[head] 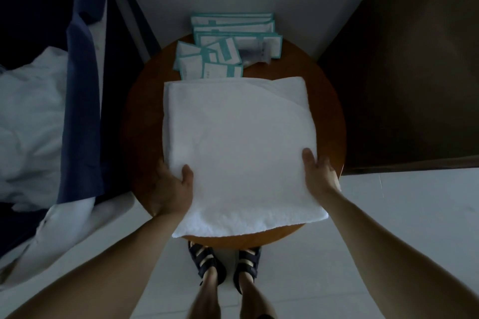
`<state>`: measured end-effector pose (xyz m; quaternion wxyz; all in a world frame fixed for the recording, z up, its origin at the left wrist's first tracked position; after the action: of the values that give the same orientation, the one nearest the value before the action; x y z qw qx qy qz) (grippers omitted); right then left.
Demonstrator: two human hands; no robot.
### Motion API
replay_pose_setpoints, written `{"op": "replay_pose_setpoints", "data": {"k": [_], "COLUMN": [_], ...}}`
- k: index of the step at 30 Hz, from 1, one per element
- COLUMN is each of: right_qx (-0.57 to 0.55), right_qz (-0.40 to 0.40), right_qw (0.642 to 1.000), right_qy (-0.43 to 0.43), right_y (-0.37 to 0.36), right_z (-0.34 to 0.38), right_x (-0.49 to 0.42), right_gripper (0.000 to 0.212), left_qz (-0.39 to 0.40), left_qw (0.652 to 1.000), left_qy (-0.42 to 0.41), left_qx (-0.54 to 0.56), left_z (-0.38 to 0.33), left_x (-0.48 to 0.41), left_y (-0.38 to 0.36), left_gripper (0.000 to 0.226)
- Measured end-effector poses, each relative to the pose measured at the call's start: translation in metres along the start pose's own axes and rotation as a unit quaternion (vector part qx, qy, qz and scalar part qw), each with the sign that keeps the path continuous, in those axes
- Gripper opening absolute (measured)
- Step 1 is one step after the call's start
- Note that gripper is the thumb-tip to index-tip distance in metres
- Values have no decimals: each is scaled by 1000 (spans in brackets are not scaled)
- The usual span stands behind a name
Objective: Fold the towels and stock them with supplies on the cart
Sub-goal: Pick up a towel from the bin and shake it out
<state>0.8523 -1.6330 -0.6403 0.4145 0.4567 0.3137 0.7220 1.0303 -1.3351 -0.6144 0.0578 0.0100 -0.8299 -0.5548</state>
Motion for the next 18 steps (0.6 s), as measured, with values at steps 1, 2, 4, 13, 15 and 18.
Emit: {"op": "replay_pose_setpoints", "data": {"k": [1, 2, 4, 13, 15, 18], "right_qx": [36, 64, 93, 32, 37, 81], "right_qz": [-25, -45, -68, -116, -100, -64], "right_qw": [999, 996, 992, 992, 994, 995], "right_qy": [17, 33, 55, 48, 30, 10], "right_y": [0, -1, -2, 1, 8, 9], "right_z": [-3, -4, -3, -14, -24, -45], "right_x": [2, 3, 3, 10, 15, 33], "right_gripper": [74, 66, 63, 70, 79, 82], "left_qz": [2, 9, 26, -9, -19, -10], "left_qw": [1000, 999, 997, 998, 1000, 999], "left_qy": [-13, -27, -59, -62, -12, 48], "left_qx": [-19, -35, -52, 10, 16, 2], "left_z": [2, 4, 7, 19, 32, 49], "left_x": [4, 5, 3, 4, 18, 52], "left_y": [-2, -5, -10, -13, -4, 3], "left_gripper": [62, 60, 54, 59, 66, 60]}}
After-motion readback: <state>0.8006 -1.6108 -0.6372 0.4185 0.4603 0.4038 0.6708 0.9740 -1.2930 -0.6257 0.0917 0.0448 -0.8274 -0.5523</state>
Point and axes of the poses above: each hand's wrist, its own x-axis away from the middle knuckle, its own y-axis out of the back of the hand, z = x × y, the point moved 4 cm from there along -x, towards the middle knuckle, and after that the axes turned 14 degrees about -z, right-handed, at the moved point
